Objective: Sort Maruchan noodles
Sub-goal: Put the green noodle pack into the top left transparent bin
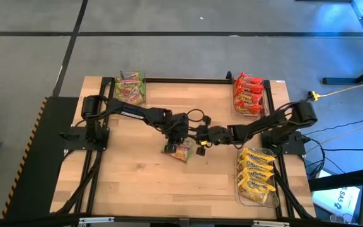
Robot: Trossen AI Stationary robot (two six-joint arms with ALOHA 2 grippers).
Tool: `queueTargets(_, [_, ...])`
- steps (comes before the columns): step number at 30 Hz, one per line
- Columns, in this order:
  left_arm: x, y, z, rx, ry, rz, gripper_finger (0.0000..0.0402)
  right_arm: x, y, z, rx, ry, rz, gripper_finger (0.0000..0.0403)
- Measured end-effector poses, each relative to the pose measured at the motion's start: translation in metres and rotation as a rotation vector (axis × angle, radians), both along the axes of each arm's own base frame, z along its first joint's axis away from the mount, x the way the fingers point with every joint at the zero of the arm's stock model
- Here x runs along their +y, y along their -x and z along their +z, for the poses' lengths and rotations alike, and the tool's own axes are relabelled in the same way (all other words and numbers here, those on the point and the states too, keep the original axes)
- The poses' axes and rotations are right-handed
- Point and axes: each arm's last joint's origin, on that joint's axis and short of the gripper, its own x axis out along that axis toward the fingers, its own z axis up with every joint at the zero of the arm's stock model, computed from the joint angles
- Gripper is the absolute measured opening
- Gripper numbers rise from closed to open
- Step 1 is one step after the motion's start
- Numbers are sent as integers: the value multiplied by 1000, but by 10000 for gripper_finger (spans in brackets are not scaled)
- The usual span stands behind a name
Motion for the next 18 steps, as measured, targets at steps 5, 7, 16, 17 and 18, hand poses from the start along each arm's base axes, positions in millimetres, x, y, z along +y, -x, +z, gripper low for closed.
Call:
queueTargets(5, [-11,6,6,36,-63,10,4,0,10,17,34,-14,52,117])
queueTargets(7, [-16,10,13,44,-94,19,4,0,14,21,48,-11,57,120])
queueTargets(16, [-29,29,53,-7,-186,65,2,-1,21,21,110,-35,17,227])
queueTargets(17, [-29,33,59,-7,-191,76,2,-1,22,21,115,-35,17,242])
queueTargets(18, [-29,37,64,-4,-198,92,2,-1,22,21,114,-35,17,255])
